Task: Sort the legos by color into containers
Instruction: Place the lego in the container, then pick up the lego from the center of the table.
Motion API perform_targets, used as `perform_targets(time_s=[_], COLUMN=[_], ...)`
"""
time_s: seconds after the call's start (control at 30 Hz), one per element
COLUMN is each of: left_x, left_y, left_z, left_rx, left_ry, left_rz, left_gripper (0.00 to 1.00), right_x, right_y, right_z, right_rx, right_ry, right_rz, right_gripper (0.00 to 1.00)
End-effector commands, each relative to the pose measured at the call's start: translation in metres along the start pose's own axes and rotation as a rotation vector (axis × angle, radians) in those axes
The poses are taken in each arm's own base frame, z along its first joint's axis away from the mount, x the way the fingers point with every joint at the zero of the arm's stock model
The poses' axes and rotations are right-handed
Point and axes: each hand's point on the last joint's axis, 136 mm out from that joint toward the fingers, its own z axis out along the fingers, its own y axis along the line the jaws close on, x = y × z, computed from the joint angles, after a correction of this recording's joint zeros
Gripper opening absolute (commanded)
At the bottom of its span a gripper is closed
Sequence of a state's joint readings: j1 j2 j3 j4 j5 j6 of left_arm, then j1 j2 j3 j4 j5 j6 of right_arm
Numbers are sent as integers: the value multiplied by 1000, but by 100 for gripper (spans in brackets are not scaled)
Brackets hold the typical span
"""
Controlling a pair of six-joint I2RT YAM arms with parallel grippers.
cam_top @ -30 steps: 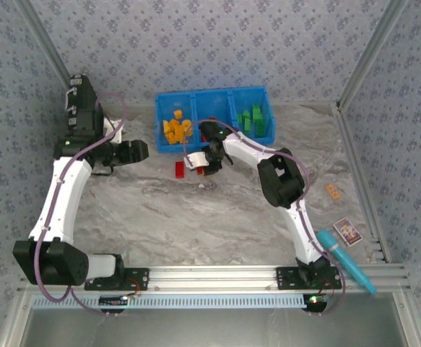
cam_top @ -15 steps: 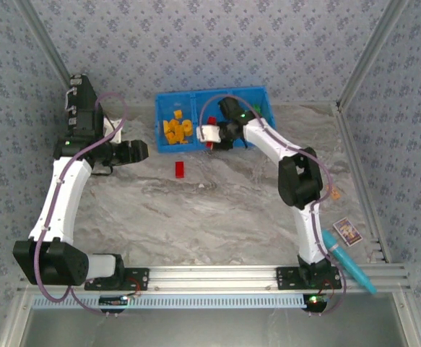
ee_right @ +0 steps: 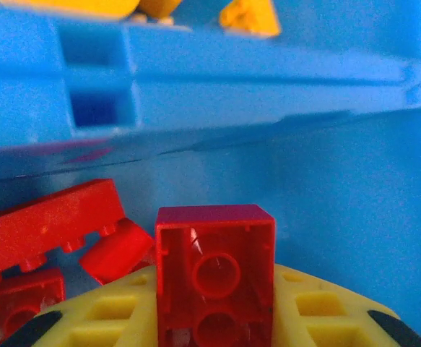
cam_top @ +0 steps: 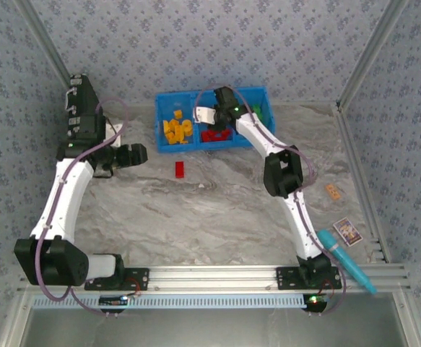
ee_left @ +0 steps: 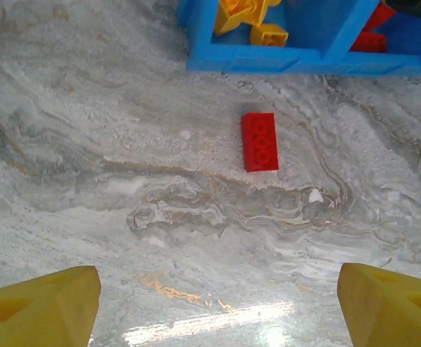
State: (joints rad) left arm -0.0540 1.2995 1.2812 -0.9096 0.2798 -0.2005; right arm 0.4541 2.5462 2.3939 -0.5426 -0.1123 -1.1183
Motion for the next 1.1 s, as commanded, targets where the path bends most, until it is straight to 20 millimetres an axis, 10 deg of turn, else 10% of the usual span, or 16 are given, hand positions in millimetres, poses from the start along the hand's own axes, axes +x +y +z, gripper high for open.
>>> perform_targets(time_s=[0.0, 0.27, 0.7, 1.07], left_x=[-1, 17, 32, 21], left_y=[5, -2, -32, -36], left_z=[16, 62, 144, 180], left_rx=[-3, -17, -159, -258], left_ry=[6, 42, 32, 0], left_rz=[-49, -90, 45, 103], left_gripper=[86, 91, 91, 88], right_x=[-1, -11, -45, -34], right_y=[-25, -32, -64, 23], right_z=[-7, -22, -150, -275], right_rx=[67, 56, 168, 339], right_ry=[-16, -99, -236, -235], right_rz=[51, 85, 250, 641], right_gripper=[42, 84, 98, 99])
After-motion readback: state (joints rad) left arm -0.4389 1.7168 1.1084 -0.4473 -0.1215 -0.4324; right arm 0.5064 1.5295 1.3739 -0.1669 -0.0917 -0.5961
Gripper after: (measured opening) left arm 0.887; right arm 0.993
